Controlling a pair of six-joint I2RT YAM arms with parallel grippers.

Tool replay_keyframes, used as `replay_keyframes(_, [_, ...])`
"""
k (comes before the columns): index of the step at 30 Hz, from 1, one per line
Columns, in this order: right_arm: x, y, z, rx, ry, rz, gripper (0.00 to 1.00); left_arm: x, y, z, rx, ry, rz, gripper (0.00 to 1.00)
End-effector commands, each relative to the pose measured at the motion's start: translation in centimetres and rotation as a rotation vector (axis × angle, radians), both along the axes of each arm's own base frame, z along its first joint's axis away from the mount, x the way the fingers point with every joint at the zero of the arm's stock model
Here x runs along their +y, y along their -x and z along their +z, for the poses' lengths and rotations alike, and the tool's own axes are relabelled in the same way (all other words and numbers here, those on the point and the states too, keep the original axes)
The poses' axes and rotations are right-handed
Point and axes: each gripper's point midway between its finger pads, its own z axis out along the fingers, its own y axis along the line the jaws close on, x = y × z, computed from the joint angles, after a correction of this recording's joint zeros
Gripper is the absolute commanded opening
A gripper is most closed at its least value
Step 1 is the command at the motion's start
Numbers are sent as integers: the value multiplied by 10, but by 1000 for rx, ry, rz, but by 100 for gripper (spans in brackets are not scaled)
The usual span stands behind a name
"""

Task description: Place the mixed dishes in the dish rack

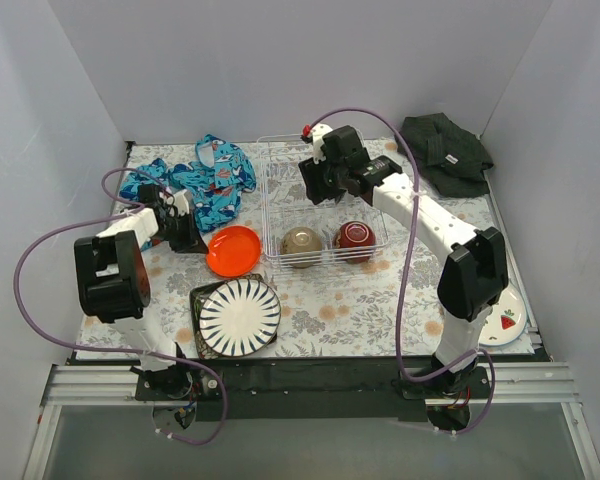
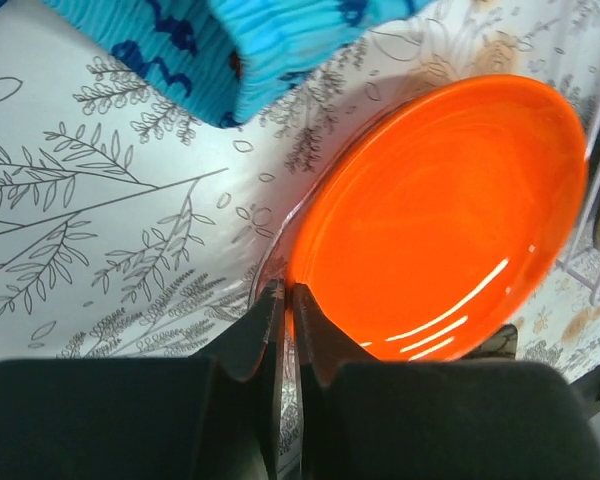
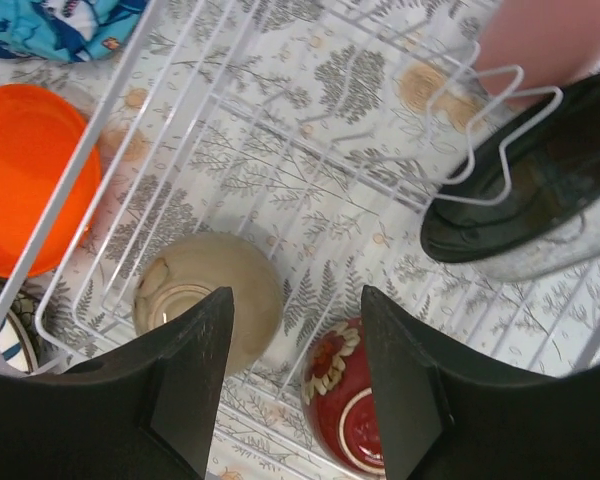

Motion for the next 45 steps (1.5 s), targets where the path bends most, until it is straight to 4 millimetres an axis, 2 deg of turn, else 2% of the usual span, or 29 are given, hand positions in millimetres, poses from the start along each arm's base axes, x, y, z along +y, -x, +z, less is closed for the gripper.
replay_keyframes(1, [34, -5, 32, -59, -104, 153, 61, -9, -1, 46, -164, 12, -105, 0])
replay_keyframes(7, [54, -1, 41, -49, -165, 255, 61, -19, 7, 94, -297, 55, -165, 0])
replay_keyframes(9, [70, 9, 54, -45, -224, 364, 61, -20, 12, 100, -316, 47, -200, 0])
replay_keyframes(10, [77, 12, 52, -43, -234, 425, 62, -19, 13, 103, -328, 36, -208, 0])
replay_keyframes(12, [96, 33, 67, -30, -320, 595, 64, -16, 17, 109, -345, 15, -236, 0])
replay_keyframes(13, [102, 36, 61, -20, -335, 656, 66, -13, 17, 113, -354, 5, -238, 0])
replay_keyframes(14, [109, 48, 66, -4, -381, 733, 68, -12, 18, 119, -372, -1, -246, 0])
replay_keyframes(15, [113, 49, 71, -10, -400, 766, 69, -9, 21, 121, -379, -8, -266, 0])
replay_keyframes(16, [118, 48, 65, 2, -409, 787, 69, -8, 20, 128, -396, -14, -276, 0])
replay_keyframes(18, [124, 46, 69, -18, -425, 827, 70, -7, 25, 134, -405, -24, -308, 0])
replay_keyframes(19, [128, 42, 60, -18, -422, 837, 70, -7, 24, 139, -419, -29, -321, 0])
replay_keyframes(21, [135, 41, 56, -61, -413, 892, 70, -9, 28, 143, -422, -26, -331, 0])
replay_keyframes(27, [171, 36, 36, -209, -394, 1049, 69, -15, 35, 140, -420, 12, -333, 0])
replay_keyframes(28, [176, 37, 29, -225, -398, 1068, 69, -16, 36, 139, -415, 21, -330, 0])
replay_keyframes(29, [181, 44, 13, -219, -408, 1087, 69, -18, 37, 140, -412, 32, -326, 0])
replay_keyframes(30, [189, 39, 18, -317, -431, 1106, 70, -19, 37, 141, -410, 40, -326, 0])
replay_keyframes(31, [193, 41, 21, -352, -455, 1115, 70, -19, 38, 142, -410, 46, -324, 0])
replay_keyframes(32, [196, 48, 12, -354, -476, 1138, 71, -20, 39, 142, -409, 50, -323, 0])
replay_keyframes(33, [202, 46, 19, -405, -496, 1156, 71, -20, 39, 145, -412, 46, -323, 0])
replay_keyframes(34, [206, 47, 8, -379, -503, 1164, 71, -20, 39, 146, -415, 43, -325, 0])
replay_keyframes(36, [214, 45, 13, -385, -525, 1181, 71, -17, 39, 144, -405, 31, -317, 0])
replay_keyframes(37, [218, 41, 0, -362, -525, 1176, 71, -16, 39, 143, -395, 24, -307, 0])
replay_keyframes(38, [219, 40, 0, -355, -529, 1172, 70, -10, 38, 137, -372, -8, -279, 0])
replay_keyframes(40, [221, 37, -2, -358, -529, 1167, 70, -6, 37, 127, -338, -22, -231, 8])
replay_keyframes(41, [221, 37, -3, -357, -524, 1155, 69, -4, 38, 122, -325, -25, -224, 19])
replay_keyframes(43, [218, 37, -3, -354, -509, 1127, 68, 0, 34, 106, -289, -34, -160, 31])
replay_keyframes(45, [215, 37, -4, -353, -495, 1103, 68, -1, 34, 91, -260, -16, -146, 37])
